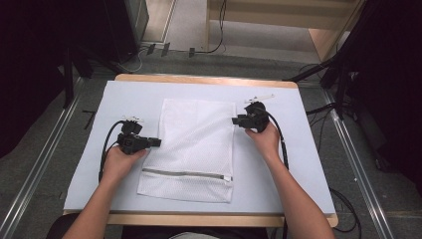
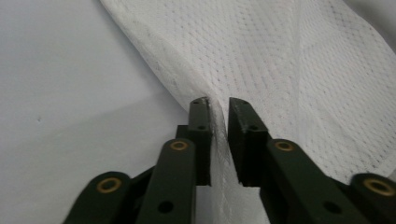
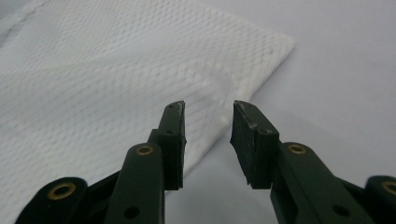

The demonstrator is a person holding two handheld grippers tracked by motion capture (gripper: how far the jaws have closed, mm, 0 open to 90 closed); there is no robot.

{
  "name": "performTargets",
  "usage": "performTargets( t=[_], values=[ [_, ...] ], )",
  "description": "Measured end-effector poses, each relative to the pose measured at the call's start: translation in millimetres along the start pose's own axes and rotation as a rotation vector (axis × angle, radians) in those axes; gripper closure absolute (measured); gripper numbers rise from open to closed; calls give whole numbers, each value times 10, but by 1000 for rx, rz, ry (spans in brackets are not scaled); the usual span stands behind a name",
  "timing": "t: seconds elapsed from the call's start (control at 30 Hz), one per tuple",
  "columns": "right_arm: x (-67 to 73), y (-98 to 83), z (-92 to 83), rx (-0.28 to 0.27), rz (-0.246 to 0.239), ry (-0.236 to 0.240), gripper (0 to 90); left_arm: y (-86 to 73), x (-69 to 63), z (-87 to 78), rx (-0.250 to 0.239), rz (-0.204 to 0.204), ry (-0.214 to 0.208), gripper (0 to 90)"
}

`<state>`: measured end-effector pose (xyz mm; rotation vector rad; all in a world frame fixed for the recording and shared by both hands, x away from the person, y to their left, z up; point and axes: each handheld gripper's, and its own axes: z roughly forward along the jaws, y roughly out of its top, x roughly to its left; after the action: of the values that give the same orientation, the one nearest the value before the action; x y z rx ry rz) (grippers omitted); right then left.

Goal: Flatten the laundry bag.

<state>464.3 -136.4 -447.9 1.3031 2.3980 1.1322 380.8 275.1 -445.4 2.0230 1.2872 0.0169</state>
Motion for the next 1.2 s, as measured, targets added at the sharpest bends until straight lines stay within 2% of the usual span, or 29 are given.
performTargets(
  t=[0.13,0.17,0.23,0.4,0.47,0.57,0.63,0.7,0.77,0.8,0.9,1.1,1.2],
  values=[
    [164,-195,-146,10,6,37,644,-19,22,-9,8,-36,-27,669],
    [222,-249,-175,21,-7,48,640,-18,15,-9,14,-28,-27,637],
    [327,-337,-220,29,-43,32,629,-12,5,-13,16,-9,-15,598],
    [483,-478,-229,53,-32,72,598,-13,28,-57,-9,-10,-13,556],
    [537,-506,-194,72,-39,75,582,-2,46,-72,-14,-16,-24,588],
    [612,-533,-121,105,-60,66,582,14,71,-62,-1,-23,-30,694],
    [624,-535,-116,103,-63,59,602,22,112,-34,25,-52,-49,751],
    [624,-529,-113,104,-56,51,653,29,129,-1,58,-72,-61,812],
    [629,-524,-106,105,-75,33,746,49,131,17,65,-67,-66,881],
    [636,-510,-104,117,-95,20,820,57,127,25,62,-69,-68,894],
    [625,-464,-86,137,-91,31,900,90,110,51,62,-61,-64,897],
    [540,-404,-62,146,-77,44,900,106,94,49,41,-54,-54,898],
    [496,-362,-59,139,-80,30,900,102,105,31,29,-58,-51,898]
  ],
)
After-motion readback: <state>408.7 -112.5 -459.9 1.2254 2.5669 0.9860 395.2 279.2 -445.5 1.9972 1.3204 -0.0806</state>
